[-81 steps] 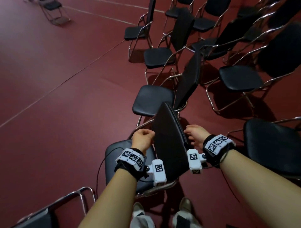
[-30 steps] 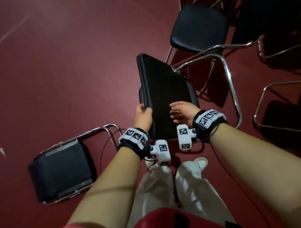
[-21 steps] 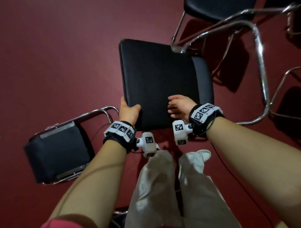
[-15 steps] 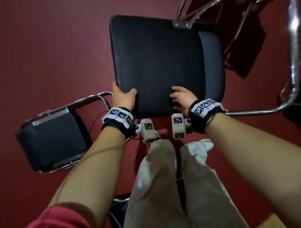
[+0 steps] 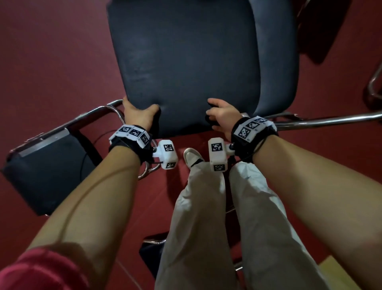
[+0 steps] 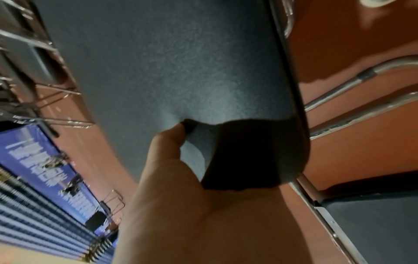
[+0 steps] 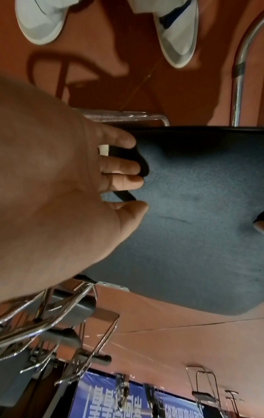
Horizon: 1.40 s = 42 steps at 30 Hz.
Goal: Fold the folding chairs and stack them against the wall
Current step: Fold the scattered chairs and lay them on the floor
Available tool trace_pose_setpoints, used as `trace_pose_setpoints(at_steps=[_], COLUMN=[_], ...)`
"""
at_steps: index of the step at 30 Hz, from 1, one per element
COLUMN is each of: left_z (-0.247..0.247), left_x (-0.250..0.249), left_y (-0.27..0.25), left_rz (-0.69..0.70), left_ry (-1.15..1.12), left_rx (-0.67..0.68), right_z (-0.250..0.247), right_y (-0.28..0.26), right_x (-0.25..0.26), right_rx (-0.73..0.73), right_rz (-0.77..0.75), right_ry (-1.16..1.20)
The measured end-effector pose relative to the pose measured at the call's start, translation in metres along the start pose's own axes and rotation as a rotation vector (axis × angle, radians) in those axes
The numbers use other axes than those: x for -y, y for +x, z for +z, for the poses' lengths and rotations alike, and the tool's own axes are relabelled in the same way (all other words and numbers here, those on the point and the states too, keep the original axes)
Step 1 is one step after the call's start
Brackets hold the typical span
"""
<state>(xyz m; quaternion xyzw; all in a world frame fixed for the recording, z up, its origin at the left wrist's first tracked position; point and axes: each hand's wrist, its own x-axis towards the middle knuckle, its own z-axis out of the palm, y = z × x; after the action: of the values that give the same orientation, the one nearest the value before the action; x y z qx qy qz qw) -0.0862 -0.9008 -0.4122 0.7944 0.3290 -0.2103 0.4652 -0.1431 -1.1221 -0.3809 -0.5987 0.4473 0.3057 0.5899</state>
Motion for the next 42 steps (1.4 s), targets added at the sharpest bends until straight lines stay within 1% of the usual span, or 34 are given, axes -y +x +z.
trace_pose_setpoints(at_steps=[4, 9, 14, 16, 18, 20, 24, 27, 30, 32, 33, 34, 35, 37, 39, 41, 42], left_z=[0.004, 0.010, 0.015, 0.022, 0.032, 0.043, 0.090, 0.132, 0.173, 0.184, 0.192, 0.197, 0.201, 0.205, 0.207, 0.208, 0.205], left_x=[0.005, 0.003, 0.013, 0.014, 0.015, 0.015, 0.008, 0.006, 0.043, 0.018, 0.011, 0.007, 0.009, 0.012, 0.023, 0.013, 0.007], left_y=[0.005, 0.009, -0.001, -0.015, -0.034, -0.053, -0.103, -0.138, -0.125, -0.164, -0.178, -0.188, -0.191, -0.192, -0.179, -0.189, -0.194], left_rz=[-0.001, -0.039, 0.008, -0.018, -0.080, -0.123, -0.187, -0.224, -0.323, -0.377, -0.383, -0.390, -0.401, -0.433, -0.493, -0.506, -0.505], left_ry=[0.015, 0.050, 0.148, 0.236, 0.343, 0.419, 0.401, 0.235, 0.135, 0.076, 0.053, 0.027, 0.009, -0.048, -0.126, -0.169, -0.174], left_rx=[-0.029, -0.061, -0.157, -0.199, -0.240, -0.259, -0.153, -0.053, -0.019, 0.065, 0.140, 0.196, 0.217, 0.212, 0.204, 0.162, 0.169], right_z=[-0.003, -0.005, -0.013, -0.027, -0.050, -0.075, -0.140, -0.182, -0.222, -0.247, -0.261, -0.272, -0.283, -0.303, -0.314, -0.319, -0.321], right_y=[0.006, 0.008, 0.003, -0.003, -0.011, -0.016, -0.034, -0.052, -0.067, -0.075, -0.079, -0.082, -0.085, -0.090, -0.094, -0.091, -0.089], right_x=[-0.002, 0.001, 0.003, -0.004, -0.012, -0.020, -0.035, -0.049, -0.062, -0.068, -0.071, -0.071, -0.071, -0.070, -0.064, -0.060, -0.057], right_rx=[0.023, 0.049, 0.099, 0.097, 0.072, 0.102, 0.122, 0.146, 0.141, 0.105, 0.082, 0.061, 0.046, 0.015, -0.025, -0.064, -0.091], right_rz=[0.001, 0.027, 0.021, 0.055, 0.078, 0.095, 0.277, 0.315, 0.293, 0.255, 0.229, 0.199, 0.161, 0.079, 0.021, 0.010, 0.015], right_ry=[0.006, 0.011, -0.044, -0.048, -0.073, -0.103, 0.047, 0.181, 0.283, 0.316, 0.343, 0.375, 0.411, 0.501, 0.597, 0.682, 0.712])
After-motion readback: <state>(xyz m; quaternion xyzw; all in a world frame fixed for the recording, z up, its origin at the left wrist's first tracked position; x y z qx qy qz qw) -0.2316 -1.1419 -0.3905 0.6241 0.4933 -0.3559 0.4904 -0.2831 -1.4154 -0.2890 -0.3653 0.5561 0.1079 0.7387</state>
